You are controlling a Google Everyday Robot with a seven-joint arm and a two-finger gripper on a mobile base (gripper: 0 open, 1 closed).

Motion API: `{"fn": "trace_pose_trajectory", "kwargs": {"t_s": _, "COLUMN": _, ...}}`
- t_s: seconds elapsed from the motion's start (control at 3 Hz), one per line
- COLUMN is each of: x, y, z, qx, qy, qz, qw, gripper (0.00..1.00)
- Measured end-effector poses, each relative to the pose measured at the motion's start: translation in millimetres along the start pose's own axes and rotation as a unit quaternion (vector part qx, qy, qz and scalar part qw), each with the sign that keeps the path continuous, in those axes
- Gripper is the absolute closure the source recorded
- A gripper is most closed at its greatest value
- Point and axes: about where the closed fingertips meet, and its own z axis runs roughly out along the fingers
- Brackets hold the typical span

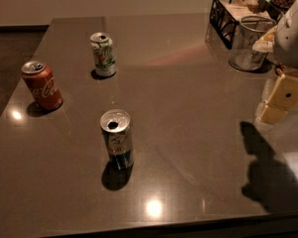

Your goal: Move 7up can near coke can

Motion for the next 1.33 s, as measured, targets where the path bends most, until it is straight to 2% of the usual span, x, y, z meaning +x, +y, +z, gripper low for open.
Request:
{"fn": "trace_pose_trajectory", "kwargs": {"t_s": 0.33, "x": 0, "y": 0, "z": 0, "qx": 0.0, "qy": 0.0, "qz": 0.0, "qw": 1.0, "gripper": 0.0}}
{"fn": "trace_pose_trajectory", "kwargs": {"t_s": 0.67, "x": -17, "y": -10, "z": 4, "qx": 0.002, "qy": -0.008, "qz": 0.0, "qw": 1.0, "gripper": 0.0}}
{"fn": "trace_pose_trajectory", "kwargs": {"t_s": 1.0, "x": -46, "y": -31, "z": 17, "qx": -0.003, "qy": -0.03, "qz": 0.013, "qw": 0.9995, "gripper": 0.0}}
{"fn": "trace_pose_trajectory", "kwargs": {"t_s": 1.33, "x": -86, "y": -53, "z": 39, "qx": -0.009, "qy": -0.049, "qz": 0.022, "qw": 0.9985, "gripper": 0.0}}
